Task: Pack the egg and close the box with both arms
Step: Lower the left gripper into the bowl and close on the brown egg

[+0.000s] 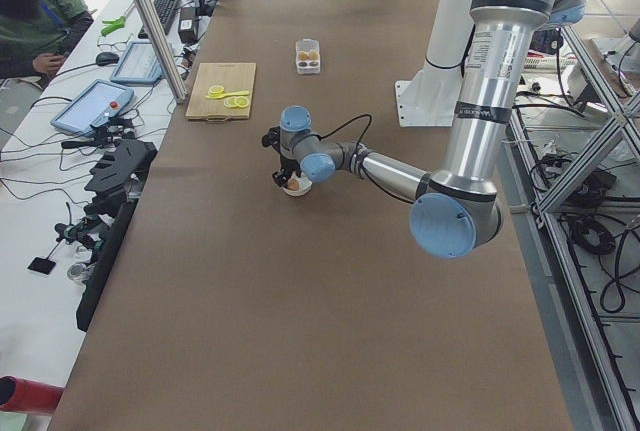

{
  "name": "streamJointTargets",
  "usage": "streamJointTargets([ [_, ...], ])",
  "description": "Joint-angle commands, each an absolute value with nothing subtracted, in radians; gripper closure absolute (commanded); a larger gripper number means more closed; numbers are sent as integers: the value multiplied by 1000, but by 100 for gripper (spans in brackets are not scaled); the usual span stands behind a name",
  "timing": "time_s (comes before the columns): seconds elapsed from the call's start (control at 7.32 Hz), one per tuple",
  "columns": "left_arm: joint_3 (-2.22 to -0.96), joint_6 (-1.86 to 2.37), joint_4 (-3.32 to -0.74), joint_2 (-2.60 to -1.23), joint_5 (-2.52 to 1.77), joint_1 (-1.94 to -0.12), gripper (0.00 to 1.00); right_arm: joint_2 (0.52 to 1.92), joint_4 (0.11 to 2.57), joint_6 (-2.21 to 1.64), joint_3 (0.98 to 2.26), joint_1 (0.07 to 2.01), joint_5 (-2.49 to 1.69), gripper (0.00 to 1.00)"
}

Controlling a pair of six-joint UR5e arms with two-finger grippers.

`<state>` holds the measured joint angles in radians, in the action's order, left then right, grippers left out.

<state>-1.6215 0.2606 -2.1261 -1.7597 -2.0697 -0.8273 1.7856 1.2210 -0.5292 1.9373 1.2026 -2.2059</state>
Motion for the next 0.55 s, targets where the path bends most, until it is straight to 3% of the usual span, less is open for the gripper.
streamJointTargets([
  [0.0,-1621,262,-2126,-1761,-2068,-827,40,1786,1221,-529,1936,1201,-2206,0],
  [0.41,-1615,262,-2126,-1761,-2068,-825,42,1786,1221,-529,1936,1201,-2204,0],
])
